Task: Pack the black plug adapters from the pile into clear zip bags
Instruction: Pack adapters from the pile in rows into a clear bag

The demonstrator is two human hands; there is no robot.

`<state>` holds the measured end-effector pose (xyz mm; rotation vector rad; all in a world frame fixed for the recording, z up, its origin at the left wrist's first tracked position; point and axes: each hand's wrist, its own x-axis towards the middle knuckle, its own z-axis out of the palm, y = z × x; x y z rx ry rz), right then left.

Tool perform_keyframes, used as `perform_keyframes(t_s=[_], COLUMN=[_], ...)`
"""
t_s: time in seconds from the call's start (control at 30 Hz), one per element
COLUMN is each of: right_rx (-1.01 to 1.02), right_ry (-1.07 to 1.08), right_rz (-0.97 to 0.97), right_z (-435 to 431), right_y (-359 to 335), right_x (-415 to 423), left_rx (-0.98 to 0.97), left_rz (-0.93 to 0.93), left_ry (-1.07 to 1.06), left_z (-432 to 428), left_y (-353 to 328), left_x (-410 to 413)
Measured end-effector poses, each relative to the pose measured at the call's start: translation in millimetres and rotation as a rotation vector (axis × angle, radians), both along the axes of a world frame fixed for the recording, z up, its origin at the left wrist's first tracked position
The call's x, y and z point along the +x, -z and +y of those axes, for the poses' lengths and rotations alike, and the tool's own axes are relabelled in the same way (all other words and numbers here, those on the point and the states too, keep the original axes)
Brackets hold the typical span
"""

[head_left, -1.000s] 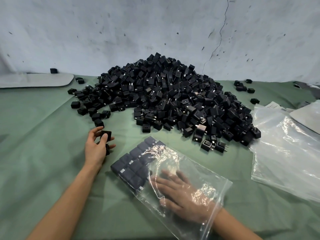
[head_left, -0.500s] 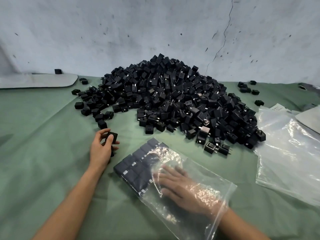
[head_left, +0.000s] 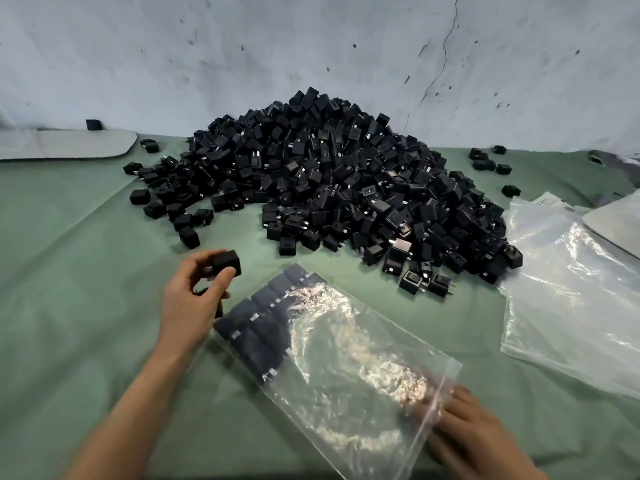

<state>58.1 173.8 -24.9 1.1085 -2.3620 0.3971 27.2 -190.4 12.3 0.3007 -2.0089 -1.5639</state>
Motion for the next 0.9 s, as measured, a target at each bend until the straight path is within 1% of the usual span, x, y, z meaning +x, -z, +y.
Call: perform_keyframes(t_s=[0.1,0.17,0.2,0.23,0.27,0.3,0.33,0.4,0.43,0.53,0.63,0.7,0.8,0.9], right_rx=[-0.382,-0.573,-0.694,-0.819,-0.936,-1.001,-1.030,-1.046,-1.042,-1.072,-1.167,-1.230,-1.267,-1.232], right_ry=[0.114,0.221,0.241,0.192,0.121,0.058,0.025,0.010,0.014,0.017,0.035,0.009,-0.035,-0.057], right_rz=[-0.319,-0.317,-0.367,-0.449,-0.571,-0.684,-0.761,-0.783,-0.781,-0.810,-0.865,-0.929,-1.015,-0.997], right_z=[16.9,16.0,7.5,-2.8,-15.0,-26.1,-35.0,-46.9,-49.6,-49.6,-43.8,-40.9,-38.7,-37.1], right_y=[-25.0,-37.2,-45.2,-53.0,-61.5,-67.8,-70.9,-75.2,-76.6,-74.5,-69.4,-67.5,-65.4,-64.6], right_x=[3.7,5.2,5.4,5.5,6.9,8.6,10.0,11.6,11.8,10.0,6.1,4.3,3.9,6.4], left_rx=[0.092,0.119,0.112,0.093,0.062,0.004,-0.069,-0.193,-0.215,-0.170,-0.031,0.026,0.034,-0.016], left_rz=[-0.039,-0.052,-0.059,-0.063,-0.055,-0.040,-0.021,0.011,0.014,-0.044,-0.093,-0.106,-0.109,-0.074], left_ry=[0.242,0.403,0.452,0.486,0.515,0.547,0.575,0.591,0.585,0.588,0.695,0.736,0.696,0.617], left_z=[47.9,84.4,102.3,118.8,133.9,147.6,159.6,174.5,177.9,177.1,171.0,168.8,167.8,165.7], left_y=[-22.0,-29.0,-30.5,-30.0,-28.4,-26.0,-24.8,-22.7,-22.7,-24.8,-27.0,-28.6,-28.7,-26.8], left_x=[12.8,16.5,17.2,17.7,18.5,18.8,20.2,22.3,23.1,25.9,30.4,32.2,32.1,32.2])
